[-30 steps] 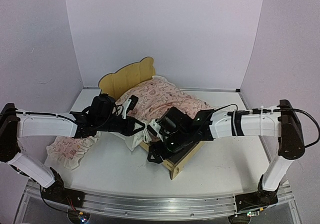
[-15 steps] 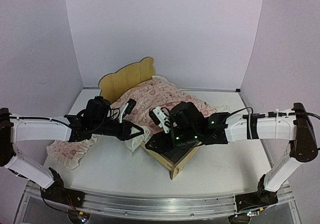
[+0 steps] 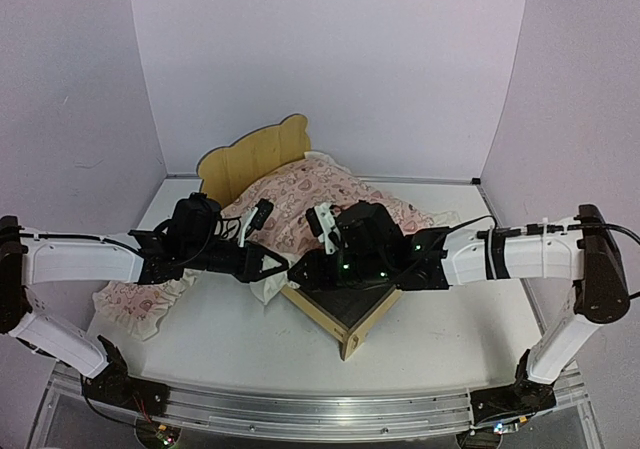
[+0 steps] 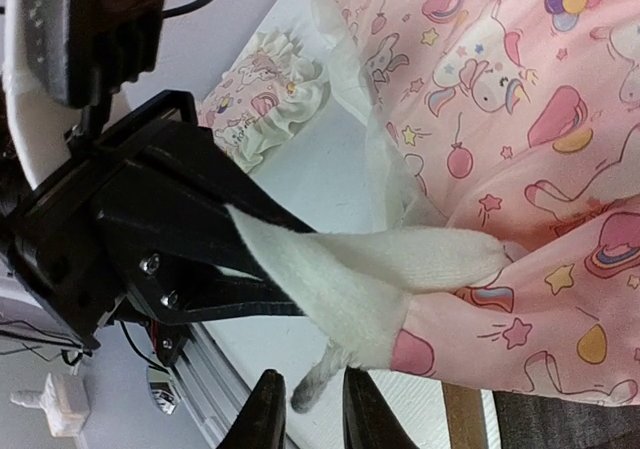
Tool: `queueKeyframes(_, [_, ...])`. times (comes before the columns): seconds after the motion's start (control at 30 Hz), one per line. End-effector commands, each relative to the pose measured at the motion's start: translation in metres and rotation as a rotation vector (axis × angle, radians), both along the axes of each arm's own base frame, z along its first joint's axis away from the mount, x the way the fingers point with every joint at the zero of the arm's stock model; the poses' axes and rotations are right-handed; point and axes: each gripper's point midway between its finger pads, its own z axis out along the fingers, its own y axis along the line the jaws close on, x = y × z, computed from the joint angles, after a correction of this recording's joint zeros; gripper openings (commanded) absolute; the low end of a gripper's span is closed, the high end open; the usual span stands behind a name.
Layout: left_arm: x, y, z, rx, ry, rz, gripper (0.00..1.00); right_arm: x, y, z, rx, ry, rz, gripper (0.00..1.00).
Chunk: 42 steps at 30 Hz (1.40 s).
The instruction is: Set up the pet bed
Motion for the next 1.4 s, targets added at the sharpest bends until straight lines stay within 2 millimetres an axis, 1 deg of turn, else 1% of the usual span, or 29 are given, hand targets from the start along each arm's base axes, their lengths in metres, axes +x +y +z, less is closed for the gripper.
queueKeyframes(0.0, [0.000,-0.008,0.019,-0.047,-0.057,-0.030,0.00,0.010,0.015,0.025,0.084,-0.005,-0.028,0.18])
queueKeyframes(0.03, [0.000,-0.008,0.018,-0.046,-0.058,-0.029,0.00,0.009,0.015,0.024,0.082,-0.005,-0.019,0.20])
queueKeyframes(0.13, [0.001,-0.008,0.019,-0.046,-0.060,-0.029,0.00,0.003,0.011,0.025,0.068,0.007,0.000,0.30])
queueKeyframes(0.3, [0.001,-0.009,0.020,-0.047,-0.065,-0.033,0.00,-0.005,0.003,0.020,0.050,0.035,0.001,0.36])
queueKeyframes(0.4, [0.000,-0.009,0.019,-0.047,-0.063,-0.037,0.00,-0.004,0.006,0.017,0.048,0.046,-0.006,0.32])
queueKeyframes(0.47, [0.000,-0.008,0.019,-0.046,-0.061,-0.035,0.00,-0.002,0.009,0.018,0.051,0.051,-0.009,0.24])
queueKeyframes(0.6, [-0.002,-0.007,0.020,-0.051,-0.061,-0.036,0.00,-0.002,0.013,0.018,0.056,0.060,-0.006,0.16])
queueKeyframes(0.67, [-0.002,-0.006,0.020,-0.050,-0.063,-0.036,0.00,-0.006,0.014,0.017,0.060,0.076,0.012,0.10])
queueKeyframes(0.73, [-0.003,-0.005,0.021,-0.051,-0.067,-0.037,0.03,-0.015,0.014,0.017,0.068,0.100,0.052,0.02])
queueKeyframes(0.8, [-0.004,-0.005,0.019,-0.048,-0.068,-0.039,0.08,-0.028,0.010,0.018,0.069,0.138,0.103,0.00])
queueKeyframes(0.9, [-0.008,-0.004,0.015,-0.040,-0.056,-0.059,0.18,-0.049,-0.004,0.010,0.011,0.204,0.177,0.00])
queueKeyframes(1.07, [-0.020,0.005,0.009,-0.006,-0.050,-0.078,0.44,-0.092,-0.017,-0.004,-0.026,0.368,0.369,0.00])
queueKeyframes(1.17, [-0.033,0.014,0.007,0.008,-0.041,-0.091,0.57,-0.100,-0.025,-0.013,-0.066,0.385,0.397,0.00])
queueKeyframes(1.23, [-0.042,0.021,0.003,0.028,-0.027,-0.105,0.61,-0.102,-0.029,-0.020,-0.095,0.401,0.418,0.00])
queueKeyframes(1.3, [-0.055,0.028,-0.004,0.054,-0.006,-0.133,0.70,-0.105,-0.036,-0.029,-0.144,0.412,0.435,0.00])
queueKeyframes(1.37, [-0.062,0.034,-0.006,0.058,-0.002,-0.140,0.73,-0.104,-0.043,-0.038,-0.180,0.408,0.431,0.00])
